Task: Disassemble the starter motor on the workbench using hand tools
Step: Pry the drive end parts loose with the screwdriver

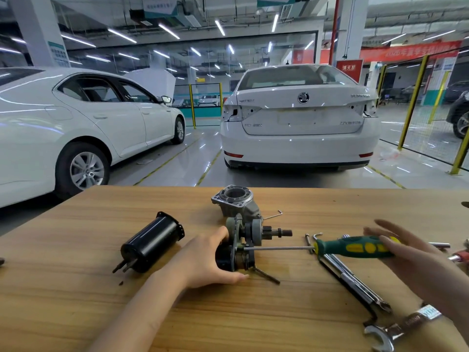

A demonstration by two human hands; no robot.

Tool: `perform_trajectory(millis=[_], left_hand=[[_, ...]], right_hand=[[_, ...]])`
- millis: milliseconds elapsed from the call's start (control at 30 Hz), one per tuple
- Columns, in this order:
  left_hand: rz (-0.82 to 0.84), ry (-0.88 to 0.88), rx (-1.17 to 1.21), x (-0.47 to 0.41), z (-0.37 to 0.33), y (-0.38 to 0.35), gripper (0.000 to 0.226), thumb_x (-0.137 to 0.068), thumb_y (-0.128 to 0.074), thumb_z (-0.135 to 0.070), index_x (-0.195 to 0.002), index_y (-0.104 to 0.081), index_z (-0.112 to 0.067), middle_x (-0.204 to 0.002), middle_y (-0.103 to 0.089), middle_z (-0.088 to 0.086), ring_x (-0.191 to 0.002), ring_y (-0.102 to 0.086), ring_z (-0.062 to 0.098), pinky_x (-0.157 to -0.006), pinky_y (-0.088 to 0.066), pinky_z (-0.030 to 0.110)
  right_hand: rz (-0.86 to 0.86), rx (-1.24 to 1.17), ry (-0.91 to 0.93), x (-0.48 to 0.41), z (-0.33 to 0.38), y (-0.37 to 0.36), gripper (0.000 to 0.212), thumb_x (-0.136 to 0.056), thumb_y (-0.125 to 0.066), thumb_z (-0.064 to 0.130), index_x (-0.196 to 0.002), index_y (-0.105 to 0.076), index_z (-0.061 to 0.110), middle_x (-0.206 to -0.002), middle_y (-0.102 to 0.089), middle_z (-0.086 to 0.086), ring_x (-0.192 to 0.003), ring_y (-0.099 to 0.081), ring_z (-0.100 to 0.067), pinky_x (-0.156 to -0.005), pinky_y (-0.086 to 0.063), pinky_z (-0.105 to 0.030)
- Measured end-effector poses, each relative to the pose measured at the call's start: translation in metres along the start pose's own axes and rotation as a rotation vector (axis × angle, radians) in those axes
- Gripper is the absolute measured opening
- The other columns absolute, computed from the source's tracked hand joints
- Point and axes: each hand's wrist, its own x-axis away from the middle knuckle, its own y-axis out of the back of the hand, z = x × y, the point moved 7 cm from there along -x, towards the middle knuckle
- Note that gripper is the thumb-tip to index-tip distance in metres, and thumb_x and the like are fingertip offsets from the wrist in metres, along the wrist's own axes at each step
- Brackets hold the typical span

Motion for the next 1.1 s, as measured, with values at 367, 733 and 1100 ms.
perform_trajectory(millis=[367, 733, 1100], left_hand=[[0.012, 0.022, 0.054, 0.000, 0.003, 0.000, 0.066, -0.047, -0.064, -0.077, -0.097, -0.041, -0.039, -0.094, -0.055, -0.020, -0.087, -0.052, -0.002, -0.074, -0.047, 0.020], [-0.012, -0.004, 0.012, 0.001, -0.001, 0.002, 0.062, -0.048, -0.063, -0.077, -0.091, -0.042, -0.037, -0.086, -0.059, -0.014, -0.080, -0.055, 0.002, -0.073, -0.050, 0.028], [-0.014, -0.003, 0.034, -0.001, 0.003, 0.001, 0.063, -0.047, -0.063, -0.077, -0.093, -0.042, -0.038, -0.089, -0.059, -0.015, -0.083, -0.056, 0.002, -0.076, -0.051, 0.029]], right_hand=[[-0.077, 0.950, -0.003, 0.016, 0.009, -0.011, 0.078, -0.078, -0.014, 0.069, -0.031, -0.046, 0.015, -0.031, -0.045, -0.003, -0.037, -0.046, -0.022, -0.055, -0.037, -0.031], [0.204, -0.074, -0.032, 0.010, 0.010, -0.019, 0.041, -0.086, -0.037, -0.009, -0.098, -0.072, 0.008, -0.116, -0.065, -0.014, -0.103, -0.065, -0.019, -0.087, -0.051, -0.022], [0.036, 1.010, 0.010, 0.018, 0.014, -0.018, 0.077, -0.071, -0.021, 0.077, -0.052, -0.056, 0.010, -0.038, -0.051, -0.004, -0.035, -0.045, -0.011, -0.049, -0.037, -0.026]])
